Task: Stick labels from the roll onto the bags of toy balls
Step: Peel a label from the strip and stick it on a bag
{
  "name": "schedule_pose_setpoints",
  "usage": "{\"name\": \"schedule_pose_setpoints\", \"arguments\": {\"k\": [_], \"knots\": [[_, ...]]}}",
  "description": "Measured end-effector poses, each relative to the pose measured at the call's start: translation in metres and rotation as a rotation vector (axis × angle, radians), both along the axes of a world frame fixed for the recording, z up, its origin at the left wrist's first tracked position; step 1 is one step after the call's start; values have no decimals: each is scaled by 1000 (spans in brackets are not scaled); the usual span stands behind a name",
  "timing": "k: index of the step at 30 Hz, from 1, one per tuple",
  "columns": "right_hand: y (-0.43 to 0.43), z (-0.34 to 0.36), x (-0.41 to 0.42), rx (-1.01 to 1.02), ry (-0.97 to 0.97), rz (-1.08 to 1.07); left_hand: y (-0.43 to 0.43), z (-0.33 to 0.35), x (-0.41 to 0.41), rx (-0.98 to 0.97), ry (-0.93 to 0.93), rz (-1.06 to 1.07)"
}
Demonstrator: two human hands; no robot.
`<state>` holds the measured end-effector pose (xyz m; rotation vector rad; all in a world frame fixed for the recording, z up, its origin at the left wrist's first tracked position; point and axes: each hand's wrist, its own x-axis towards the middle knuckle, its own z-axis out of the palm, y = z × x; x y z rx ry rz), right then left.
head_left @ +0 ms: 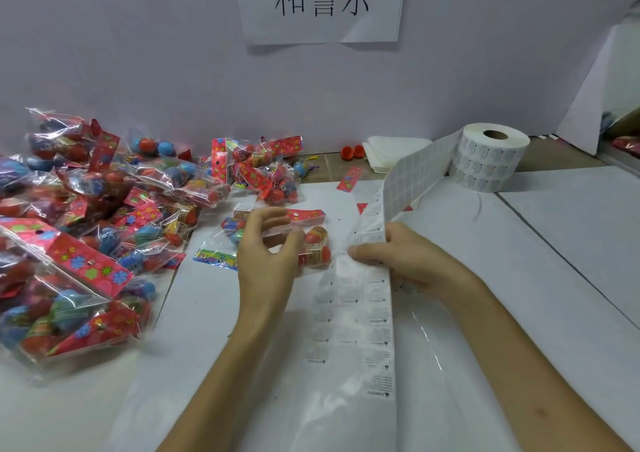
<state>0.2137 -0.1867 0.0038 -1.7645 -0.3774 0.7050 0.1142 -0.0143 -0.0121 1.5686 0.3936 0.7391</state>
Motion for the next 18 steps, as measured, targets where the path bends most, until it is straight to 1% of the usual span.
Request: {"name": "schedule_pose_setpoints", "arguments": {"k": [2, 4, 6, 7, 9, 12, 15, 16, 18], "knots": [[2, 3, 1, 140, -53, -135, -1, 1, 0, 23, 2, -19], [0, 9, 4, 321, -21, -290, -3, 4, 0, 43, 0, -61], [-3, 14, 6, 464, 23, -396, -5, 7, -1, -19, 18, -162], [-5, 15, 7, 503, 24, -440, -7, 8, -2, -67, 53, -241], [-8, 16, 9, 520, -1, -534, -9, 9, -3, -126, 181, -408], [-10, 16, 11, 547, -53, -648, -6, 10, -4, -110, 386, -606], [-12, 16, 13, 576, -92, -706, -5, 12, -6, -39, 425, -796], [-12, 16, 14, 576, -99, -728, -5, 11, -6, -38, 427, -811], [-12, 14, 15, 550, -139, -810, -5, 10, -6, -59, 428, -776]]}}
